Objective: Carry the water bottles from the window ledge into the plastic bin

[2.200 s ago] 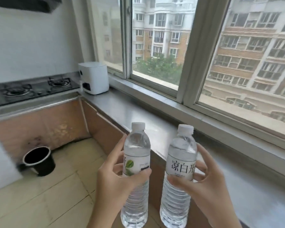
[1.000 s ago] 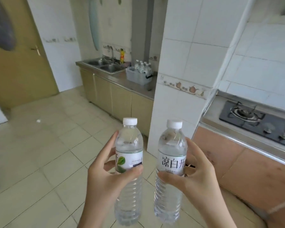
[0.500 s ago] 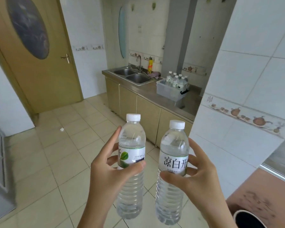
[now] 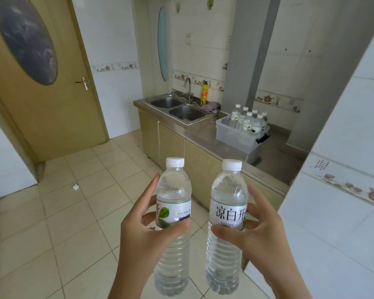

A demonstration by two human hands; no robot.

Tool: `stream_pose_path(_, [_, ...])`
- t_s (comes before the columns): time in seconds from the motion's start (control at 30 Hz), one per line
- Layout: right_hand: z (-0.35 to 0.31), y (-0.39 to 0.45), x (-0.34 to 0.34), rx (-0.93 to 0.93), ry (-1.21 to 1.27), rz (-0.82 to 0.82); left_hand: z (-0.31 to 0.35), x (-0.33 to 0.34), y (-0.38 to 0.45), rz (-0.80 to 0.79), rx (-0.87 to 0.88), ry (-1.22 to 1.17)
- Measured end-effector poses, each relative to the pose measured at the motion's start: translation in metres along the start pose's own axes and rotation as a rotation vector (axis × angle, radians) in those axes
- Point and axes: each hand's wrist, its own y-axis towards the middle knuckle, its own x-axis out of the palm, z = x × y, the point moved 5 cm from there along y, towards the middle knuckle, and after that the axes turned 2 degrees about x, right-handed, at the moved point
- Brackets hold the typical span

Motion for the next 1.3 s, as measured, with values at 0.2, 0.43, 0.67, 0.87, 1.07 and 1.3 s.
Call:
stream_pose_path(0.2, [0.003, 0.123, 0.003, -0.02, 0.014, -0.021, -0.011, 0.033, 0.112, 0.016, -0.004, 0.024])
stream_pose_path(0.43, [0.011, 0.229, 0.002, -0.016, 0.003, 0.007, -0.034, 0.066, 0.213, -0.016, -0.011, 0.03])
stream_pose_path(0.67, [0.037, 0.339, 0.01, 0.029, -0.021, 0.11, -0.071, 0.108, 0.332, -0.107, -0.048, -0.041])
stream_pose_path(0.87, [0.057, 0.453, 0.016, 0.098, -0.05, 0.234, -0.098, 0.151, 0.456, -0.2, -0.069, -0.123])
stream_pose_path(1.07, [0.075, 0.539, 0.01, 0.152, -0.056, 0.359, -0.127, 0.206, 0.557, -0.289, -0.104, -0.166])
stream_pose_path(1.3, [0.116, 0.637, -0.031, 0.209, -0.068, 0.483, -0.156, 0.296, 0.644, -0.378, -0.107, -0.171])
